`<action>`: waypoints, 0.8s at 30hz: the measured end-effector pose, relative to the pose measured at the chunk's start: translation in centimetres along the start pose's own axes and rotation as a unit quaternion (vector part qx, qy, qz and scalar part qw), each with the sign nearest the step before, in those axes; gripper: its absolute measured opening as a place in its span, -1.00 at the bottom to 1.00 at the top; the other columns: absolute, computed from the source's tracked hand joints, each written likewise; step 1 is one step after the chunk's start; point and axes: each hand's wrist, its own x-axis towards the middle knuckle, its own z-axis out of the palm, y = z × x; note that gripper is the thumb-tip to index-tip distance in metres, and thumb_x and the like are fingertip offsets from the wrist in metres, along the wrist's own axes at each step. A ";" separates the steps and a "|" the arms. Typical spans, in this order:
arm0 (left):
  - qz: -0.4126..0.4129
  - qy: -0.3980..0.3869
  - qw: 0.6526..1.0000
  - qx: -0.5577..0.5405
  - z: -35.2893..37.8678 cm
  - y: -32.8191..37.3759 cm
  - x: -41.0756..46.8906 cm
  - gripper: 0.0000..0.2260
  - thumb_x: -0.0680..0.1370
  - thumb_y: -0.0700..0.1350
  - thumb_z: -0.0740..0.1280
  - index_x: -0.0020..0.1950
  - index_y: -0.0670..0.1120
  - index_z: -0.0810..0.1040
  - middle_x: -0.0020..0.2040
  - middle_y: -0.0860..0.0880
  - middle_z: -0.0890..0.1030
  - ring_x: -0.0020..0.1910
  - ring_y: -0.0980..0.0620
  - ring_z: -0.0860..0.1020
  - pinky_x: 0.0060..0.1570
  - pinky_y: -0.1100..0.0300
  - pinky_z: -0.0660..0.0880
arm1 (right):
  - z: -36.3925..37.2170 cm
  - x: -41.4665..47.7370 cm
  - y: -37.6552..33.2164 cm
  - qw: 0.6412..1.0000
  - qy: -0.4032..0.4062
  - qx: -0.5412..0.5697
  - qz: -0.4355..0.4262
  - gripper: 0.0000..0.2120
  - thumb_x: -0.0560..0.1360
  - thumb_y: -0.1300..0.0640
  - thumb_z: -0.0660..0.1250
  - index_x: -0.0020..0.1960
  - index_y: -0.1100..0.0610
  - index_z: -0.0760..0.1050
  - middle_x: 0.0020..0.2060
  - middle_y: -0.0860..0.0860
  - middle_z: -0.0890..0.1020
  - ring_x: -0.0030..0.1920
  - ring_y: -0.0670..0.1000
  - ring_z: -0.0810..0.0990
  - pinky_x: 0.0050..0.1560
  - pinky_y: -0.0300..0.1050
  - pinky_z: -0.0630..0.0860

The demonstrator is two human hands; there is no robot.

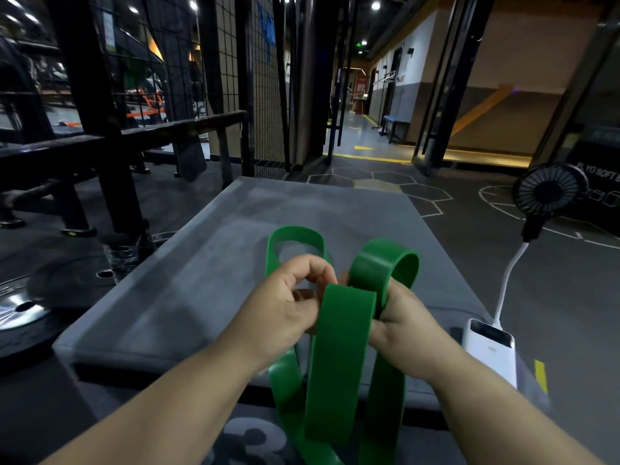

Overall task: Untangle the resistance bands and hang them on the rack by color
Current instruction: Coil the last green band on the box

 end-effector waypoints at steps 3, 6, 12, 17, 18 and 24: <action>-0.015 0.035 0.998 0.055 -0.6 -0.4 0.5 -0.73 0.35 -0.28 0.45 -0.30 0.08 0.49 -0.36 0.09 0.49 -0.38 0.15 0.45 -0.34 0.26 0.43 | 0.0 0.1 0.3 0.999 0.019 -0.029 0.012 -0.78 0.43 0.04 0.36 -0.11 0.21 0.60 -0.20 0.05 0.66 -0.12 0.00 0.65 -0.11 -0.04 0.57; -0.099 -0.006 0.994 0.040 -1.4 -0.8 0.4 -0.85 0.48 -0.29 0.37 -0.10 -0.04 0.52 -0.17 -0.11 0.58 -0.20 0.04 0.52 -0.16 0.14 0.49 | -0.2 -0.1 0.5 0.996 0.019 -0.017 0.087 -0.89 0.54 0.25 0.32 -0.13 0.15 0.59 -0.27 -0.10 0.67 -0.24 -0.16 0.63 -0.19 -0.16 0.53; -0.310 -0.225 0.922 -0.050 -0.7 -2.5 -0.9 -0.29 0.45 0.40 0.16 0.33 -0.12 0.47 0.23 -0.16 0.60 0.22 -0.08 0.55 0.29 0.01 0.42 | -1.5 0.5 0.9 0.971 0.156 0.018 0.183 -0.85 0.55 0.28 0.30 -0.13 0.08 0.56 -0.21 -0.06 0.69 -0.11 -0.05 0.65 0.00 -0.04 0.59; -0.193 -0.150 0.969 0.041 -2.1 -1.3 0.0 -0.47 0.33 0.00 0.48 0.16 0.02 0.25 0.11 -0.04 0.55 0.02 0.15 0.60 -0.04 0.23 0.54 | -3.5 0.3 1.4 0.959 0.075 0.004 0.272 -0.83 0.54 0.32 0.32 0.04 0.08 0.52 -0.18 -0.02 0.72 -0.11 -0.04 0.70 0.11 0.08 0.59; -0.138 -0.095 0.985 0.050 -2.6 -1.0 0.3 -0.40 0.28 0.00 0.51 0.16 0.08 0.22 0.12 -0.02 0.50 0.07 0.12 0.59 0.03 0.18 0.55 | -3.6 0.0 1.4 0.961 0.031 -0.011 0.275 -0.76 0.51 0.36 0.33 0.07 0.08 0.52 -0.18 -0.01 0.72 -0.11 -0.07 0.70 0.11 0.03 0.60; 0.130 -0.003 0.971 0.200 -3.7 1.3 0.1 -0.63 0.31 0.09 0.42 0.04 0.25 0.37 0.01 0.07 0.40 -0.10 0.12 0.51 -0.11 0.27 0.45 | -3.4 -0.9 0.9 0.958 -0.117 0.049 0.256 -0.50 0.34 0.40 0.45 0.15 -0.03 0.50 -0.08 0.04 0.72 0.01 0.01 0.69 0.13 -0.06 0.58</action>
